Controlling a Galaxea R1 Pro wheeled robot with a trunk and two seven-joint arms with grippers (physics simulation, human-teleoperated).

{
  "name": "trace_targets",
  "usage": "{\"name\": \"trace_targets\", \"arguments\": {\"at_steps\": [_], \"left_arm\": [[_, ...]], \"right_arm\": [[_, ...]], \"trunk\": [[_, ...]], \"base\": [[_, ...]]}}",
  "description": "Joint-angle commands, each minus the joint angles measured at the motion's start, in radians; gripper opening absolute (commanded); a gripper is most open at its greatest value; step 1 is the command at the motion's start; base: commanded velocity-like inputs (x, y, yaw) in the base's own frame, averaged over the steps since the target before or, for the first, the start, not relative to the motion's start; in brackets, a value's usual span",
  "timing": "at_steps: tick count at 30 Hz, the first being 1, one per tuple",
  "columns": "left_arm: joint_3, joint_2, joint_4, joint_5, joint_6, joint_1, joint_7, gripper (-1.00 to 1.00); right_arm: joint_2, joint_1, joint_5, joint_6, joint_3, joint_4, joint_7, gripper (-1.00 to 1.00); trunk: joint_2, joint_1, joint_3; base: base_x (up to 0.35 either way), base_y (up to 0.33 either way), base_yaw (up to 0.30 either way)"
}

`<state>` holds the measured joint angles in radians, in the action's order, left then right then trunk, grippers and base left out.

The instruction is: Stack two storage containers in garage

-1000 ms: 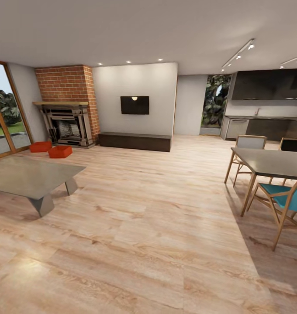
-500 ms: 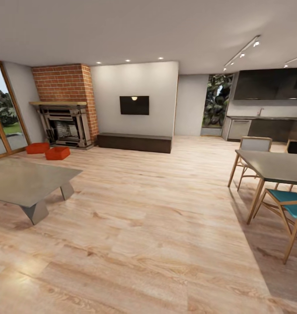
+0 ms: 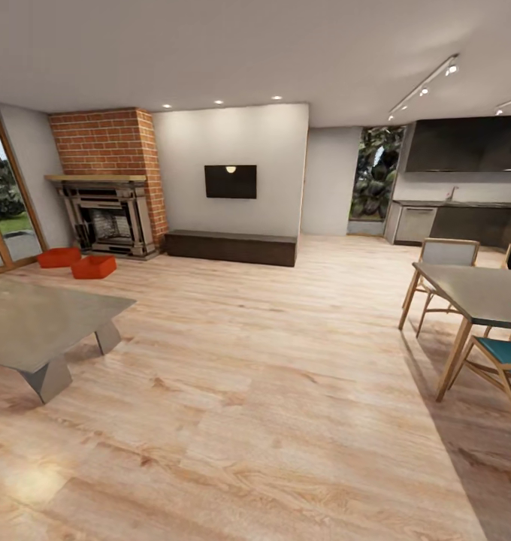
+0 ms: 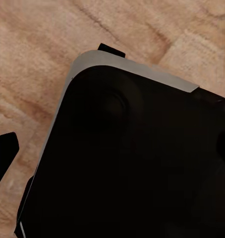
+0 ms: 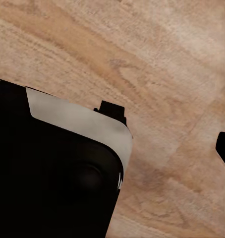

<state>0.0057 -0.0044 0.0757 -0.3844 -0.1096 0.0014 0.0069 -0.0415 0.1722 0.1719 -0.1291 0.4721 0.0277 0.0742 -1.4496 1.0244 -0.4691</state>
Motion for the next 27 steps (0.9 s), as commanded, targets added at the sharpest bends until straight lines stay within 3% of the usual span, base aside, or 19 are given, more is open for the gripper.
{"name": "trace_targets", "arguments": {"at_steps": [1,27], "left_arm": [[0.0,0.0,0.001,-0.004,-0.002,0.0,0.001,1.0],[0.0,0.0,0.001,-0.005,-0.002,0.0,0.002,1.0]], "right_arm": [[0.0,0.001,0.011,-0.006,0.007,0.003,0.006,1.0],[0.0,0.001,0.011,-0.006,0.007,0.003,0.006,1.0]], "trunk": [[0.0,0.001,-0.001],[0.0,0.001,-0.001]], "base": [[0.325,0.0,0.0],[0.325,0.0,0.0]]}}
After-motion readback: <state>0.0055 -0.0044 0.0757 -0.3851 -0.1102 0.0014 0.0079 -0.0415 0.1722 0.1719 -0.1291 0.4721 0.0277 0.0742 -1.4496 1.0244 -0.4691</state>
